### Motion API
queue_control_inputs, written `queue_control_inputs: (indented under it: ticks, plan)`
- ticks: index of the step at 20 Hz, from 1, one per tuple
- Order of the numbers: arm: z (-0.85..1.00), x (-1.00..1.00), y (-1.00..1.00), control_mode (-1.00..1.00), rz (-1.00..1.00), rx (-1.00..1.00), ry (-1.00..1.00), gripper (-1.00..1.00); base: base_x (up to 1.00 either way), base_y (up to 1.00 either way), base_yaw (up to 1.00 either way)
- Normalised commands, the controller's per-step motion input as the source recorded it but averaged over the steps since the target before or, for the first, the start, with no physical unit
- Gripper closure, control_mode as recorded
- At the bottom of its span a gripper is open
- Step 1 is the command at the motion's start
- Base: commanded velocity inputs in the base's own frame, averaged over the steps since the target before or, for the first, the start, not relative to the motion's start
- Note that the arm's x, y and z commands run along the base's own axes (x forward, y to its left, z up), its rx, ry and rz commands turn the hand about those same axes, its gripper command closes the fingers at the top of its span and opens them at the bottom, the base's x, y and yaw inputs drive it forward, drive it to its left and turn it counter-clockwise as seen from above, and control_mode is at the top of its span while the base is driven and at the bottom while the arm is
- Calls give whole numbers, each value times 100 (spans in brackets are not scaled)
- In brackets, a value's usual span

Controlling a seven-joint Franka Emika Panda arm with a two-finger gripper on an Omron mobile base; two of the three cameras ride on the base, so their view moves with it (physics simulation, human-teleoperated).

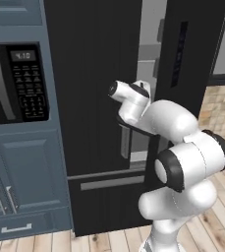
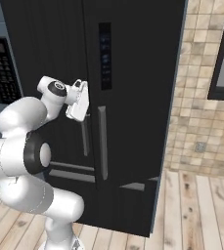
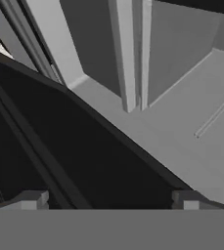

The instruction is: Retrieve the butter from the fridge and place it on a plate on the dining table. Then retrieve the butter knife by the fridge and place it near the plate.

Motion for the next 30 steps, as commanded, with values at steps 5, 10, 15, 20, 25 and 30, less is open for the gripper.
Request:
queue_control_inputs:
  ticks: [5,10,15,20,25,30]
  plan:
    - [5,-50,-100,-100,-9,0,0,-100,0,0,0]
    - [1,-59,-100,-100,-9,0,0,-100,0,0,0]
    - [5,-46,-100,-100,-10,0,0,-100,0,0,0]
    - [4,-27,-100,-100,-3,1,0,-100,0,0,0]
    - [11,-23,-100,-100,0,6,-2,-100,0,0,0]
    - [8,-23,-100,-100,-3,8,-1,-100,0,0,0]
